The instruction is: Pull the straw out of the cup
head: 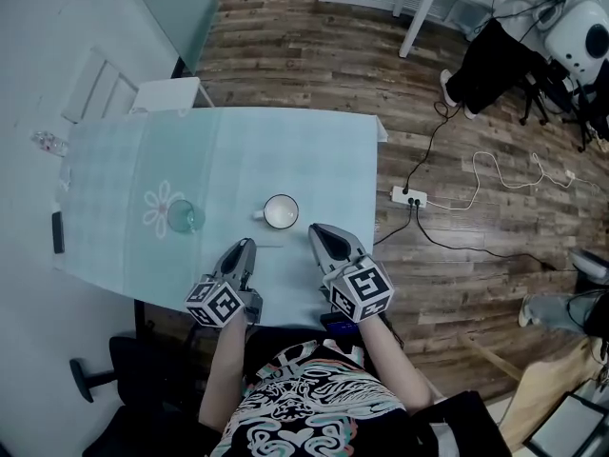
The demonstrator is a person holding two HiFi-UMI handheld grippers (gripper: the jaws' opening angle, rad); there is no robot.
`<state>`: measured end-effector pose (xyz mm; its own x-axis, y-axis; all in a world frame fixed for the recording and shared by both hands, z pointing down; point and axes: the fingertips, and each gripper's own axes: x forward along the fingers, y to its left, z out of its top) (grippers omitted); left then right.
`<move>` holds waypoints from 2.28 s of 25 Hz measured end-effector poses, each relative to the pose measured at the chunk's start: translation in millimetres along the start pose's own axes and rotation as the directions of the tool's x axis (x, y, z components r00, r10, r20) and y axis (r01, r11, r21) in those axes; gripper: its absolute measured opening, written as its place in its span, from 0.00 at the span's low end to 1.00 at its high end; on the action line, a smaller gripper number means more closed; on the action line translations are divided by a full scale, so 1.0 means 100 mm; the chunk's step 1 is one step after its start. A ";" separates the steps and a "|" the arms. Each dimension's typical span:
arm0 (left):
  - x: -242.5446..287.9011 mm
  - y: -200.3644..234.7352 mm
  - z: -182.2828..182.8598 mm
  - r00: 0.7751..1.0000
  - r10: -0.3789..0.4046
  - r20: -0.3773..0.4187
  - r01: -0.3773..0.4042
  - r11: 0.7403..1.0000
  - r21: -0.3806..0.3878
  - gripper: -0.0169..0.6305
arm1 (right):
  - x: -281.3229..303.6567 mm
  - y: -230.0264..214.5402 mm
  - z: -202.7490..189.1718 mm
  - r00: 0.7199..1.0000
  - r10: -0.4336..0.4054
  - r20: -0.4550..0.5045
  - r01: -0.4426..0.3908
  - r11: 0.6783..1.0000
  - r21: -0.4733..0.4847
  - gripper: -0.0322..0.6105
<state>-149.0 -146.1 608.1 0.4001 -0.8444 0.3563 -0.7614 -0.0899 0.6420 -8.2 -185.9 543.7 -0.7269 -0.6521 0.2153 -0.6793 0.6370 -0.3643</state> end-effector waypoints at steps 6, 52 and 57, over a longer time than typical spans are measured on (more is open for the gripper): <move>0.12 0.15 -0.26 0.999 -0.022 -0.042 0.012 0.972 -0.233 0.13 | -0.02 0.04 -0.04 1.000 0.013 -0.010 -0.013 1.000 0.006 0.07; 0.40 0.38 -0.61 0.996 -0.006 -0.086 -0.043 0.831 -0.554 0.16 | -0.12 -0.18 -0.06 0.999 -0.021 0.042 0.021 1.000 0.020 0.07; 0.40 0.39 -0.61 0.996 -0.004 -0.085 -0.045 0.828 -0.559 0.16 | -0.12 -0.18 -0.04 0.999 -0.021 0.049 0.019 1.000 0.022 0.07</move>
<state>-131.8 -151.2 688.9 0.4450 -0.7959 0.4105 -0.3636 0.2583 0.8950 13.0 -188.1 551.1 -0.7070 -0.6844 0.1781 -0.6910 0.6150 -0.3799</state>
